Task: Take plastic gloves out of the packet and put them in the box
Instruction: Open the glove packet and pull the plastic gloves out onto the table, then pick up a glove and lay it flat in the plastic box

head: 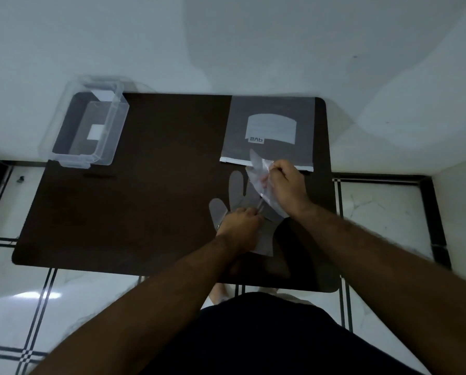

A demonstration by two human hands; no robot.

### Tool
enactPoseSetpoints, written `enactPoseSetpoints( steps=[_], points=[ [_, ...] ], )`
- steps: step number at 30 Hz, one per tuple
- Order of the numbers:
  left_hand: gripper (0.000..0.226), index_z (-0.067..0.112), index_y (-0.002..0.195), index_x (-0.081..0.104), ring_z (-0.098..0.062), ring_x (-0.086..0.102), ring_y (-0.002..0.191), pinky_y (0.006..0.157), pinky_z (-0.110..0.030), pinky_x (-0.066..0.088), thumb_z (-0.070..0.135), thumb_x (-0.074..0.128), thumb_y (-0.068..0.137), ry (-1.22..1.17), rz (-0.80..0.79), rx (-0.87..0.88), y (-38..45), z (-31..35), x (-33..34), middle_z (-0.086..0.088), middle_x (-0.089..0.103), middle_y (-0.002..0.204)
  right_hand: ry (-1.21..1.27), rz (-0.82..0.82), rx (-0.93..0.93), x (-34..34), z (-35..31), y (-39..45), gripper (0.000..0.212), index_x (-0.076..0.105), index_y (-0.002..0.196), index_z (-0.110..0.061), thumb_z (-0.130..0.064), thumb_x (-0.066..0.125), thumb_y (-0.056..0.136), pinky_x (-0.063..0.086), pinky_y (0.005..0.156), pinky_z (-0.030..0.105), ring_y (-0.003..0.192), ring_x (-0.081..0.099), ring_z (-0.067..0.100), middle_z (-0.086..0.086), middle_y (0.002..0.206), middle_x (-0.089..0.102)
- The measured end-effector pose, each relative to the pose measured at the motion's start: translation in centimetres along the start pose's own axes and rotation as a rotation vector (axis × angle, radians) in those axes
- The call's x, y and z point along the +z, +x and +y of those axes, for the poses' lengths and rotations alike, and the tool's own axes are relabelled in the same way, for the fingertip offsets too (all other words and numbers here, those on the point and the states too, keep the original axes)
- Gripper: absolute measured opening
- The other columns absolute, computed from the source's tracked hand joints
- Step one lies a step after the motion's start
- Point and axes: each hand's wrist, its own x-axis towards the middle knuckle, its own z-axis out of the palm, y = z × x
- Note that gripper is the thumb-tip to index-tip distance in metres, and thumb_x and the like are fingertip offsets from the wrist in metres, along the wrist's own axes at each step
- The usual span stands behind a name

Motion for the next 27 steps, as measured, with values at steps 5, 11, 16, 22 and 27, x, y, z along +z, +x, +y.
enactPoseSetpoints(
  steps=[5, 11, 16, 22, 27],
  points=[
    [0.015, 0.022, 0.108, 0.069, -0.013, 0.066, 0.091, 0.084, -0.039, 0.060, 0.032, 0.058, 0.105, -0.409, 0.221, -0.294, -0.7, -0.5, -4.1, 0.003, 0.068, 0.107, 0.005, -0.099, -0.089, -1.0, -2.3, -0.1, 0.022, 0.067, 0.097, -0.010, -0.022, 0.052, 0.107, 0.051, 0.079, 0.027, 0.100, 0.064, 0.011, 0.001, 0.105, 0.069],
    [0.083, 0.042, 0.141, 0.046, 0.006, 0.065, 0.116, 0.094, -0.023, 0.059, 0.004, 0.087, 0.081, -1.100, 0.540, -0.141, 0.5, -4.6, -14.2, 0.017, 0.062, 0.134, -0.165, -0.362, -0.238, -3.4, -9.6, 0.9, 0.018, 0.072, 0.095, -0.016, -0.017, 0.056, 0.104, 0.052, 0.084, 0.031, 0.094, 0.063, 0.015, 0.003, 0.100, 0.068],
    [0.115, 0.019, 0.160, 0.032, -0.037, 0.064, 0.129, 0.102, -0.050, 0.058, 0.010, 0.094, 0.063, -1.166, 0.119, 0.142, 1.5, -7.3, -23.6, -0.018, 0.063, 0.137, -0.268, -0.496, -0.346, -6.1, -17.8, 0.8, 0.011, 0.075, 0.098, -0.007, -0.010, 0.065, 0.099, 0.051, 0.073, 0.031, 0.076, 0.061, 0.012, 0.009, 0.087, 0.071],
    [0.034, 0.002, 0.115, 0.071, -0.025, 0.071, 0.090, 0.086, -0.042, 0.058, 0.003, 0.081, 0.083, -1.139, 0.166, 0.235, 0.7, -7.0, -28.3, -0.009, 0.076, 0.097, -0.279, -0.427, -0.455, -8.5, -24.0, -1.0, 0.015, 0.078, 0.101, -0.011, -0.020, 0.066, 0.102, 0.056, 0.076, 0.037, 0.080, 0.066, 0.021, 0.010, 0.095, 0.078],
    [0.019, 0.007, 0.098, 0.076, -0.034, 0.063, 0.095, 0.088, -0.045, 0.051, 0.017, 0.084, 0.084, -1.427, 0.324, 0.188, -0.2, -7.3, -28.7, -0.018, 0.070, 0.098, -0.261, -0.341, -0.430, -9.3, -24.6, -1.8, 0.045, 0.071, 0.114, -0.018, -0.041, 0.089, 0.080, 0.064, 0.074, 0.038, 0.085, 0.077, 0.022, 0.007, 0.099, 0.079]
  ],
)
